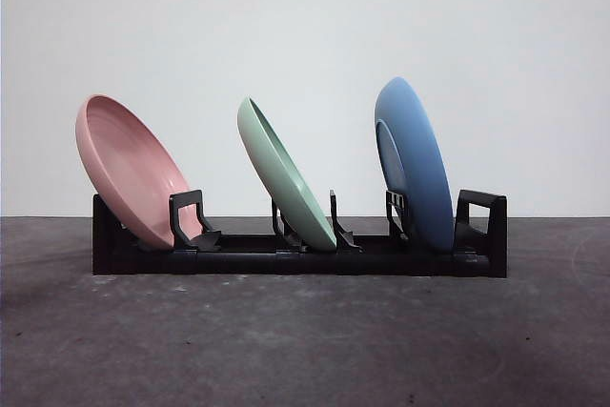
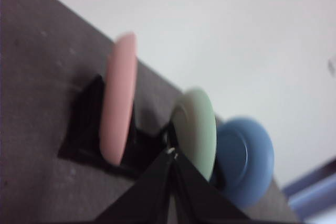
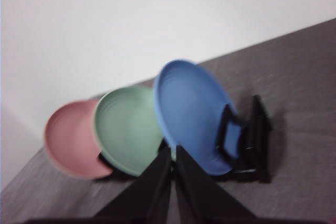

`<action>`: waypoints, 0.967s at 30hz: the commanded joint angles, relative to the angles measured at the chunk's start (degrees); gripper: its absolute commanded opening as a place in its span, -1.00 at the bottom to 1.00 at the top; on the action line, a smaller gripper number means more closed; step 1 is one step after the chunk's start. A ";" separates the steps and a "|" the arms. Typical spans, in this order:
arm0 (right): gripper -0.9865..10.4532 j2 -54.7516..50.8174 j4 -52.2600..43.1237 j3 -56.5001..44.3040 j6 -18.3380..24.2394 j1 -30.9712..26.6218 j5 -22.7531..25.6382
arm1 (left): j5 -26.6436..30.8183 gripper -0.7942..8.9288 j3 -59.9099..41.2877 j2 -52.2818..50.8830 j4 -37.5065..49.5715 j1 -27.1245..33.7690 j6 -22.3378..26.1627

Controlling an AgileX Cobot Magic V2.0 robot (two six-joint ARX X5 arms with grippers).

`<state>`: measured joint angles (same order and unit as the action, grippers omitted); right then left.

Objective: Place the plate

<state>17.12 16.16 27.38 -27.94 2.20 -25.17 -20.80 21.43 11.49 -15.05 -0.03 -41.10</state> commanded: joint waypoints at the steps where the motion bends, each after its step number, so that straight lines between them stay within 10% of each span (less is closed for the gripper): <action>1: -0.80 6.56 2.75 5.55 4.02 -0.07 -4.00 | -2.56 -0.80 7.06 4.94 -5.60 0.02 9.51; 8: -0.80 23.34 13.68 20.72 9.09 0.42 -12.57 | -6.47 -0.80 23.02 19.98 -22.99 0.02 21.07; 22: -0.80 45.70 32.85 46.21 15.30 7.06 -12.52 | -5.11 -0.74 50.97 46.10 -48.00 -1.01 37.66; 25: -0.47 50.82 36.68 51.01 17.97 8.68 -11.78 | -2.64 -0.24 54.88 50.05 -48.57 -2.32 39.45; 29: -0.22 56.06 39.65 53.81 17.44 10.10 -5.77 | -2.62 -0.19 55.34 51.76 -47.95 -3.02 39.41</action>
<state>72.47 55.94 79.83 -10.94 12.05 -31.33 -23.59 75.50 62.63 -63.44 -2.92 -2.48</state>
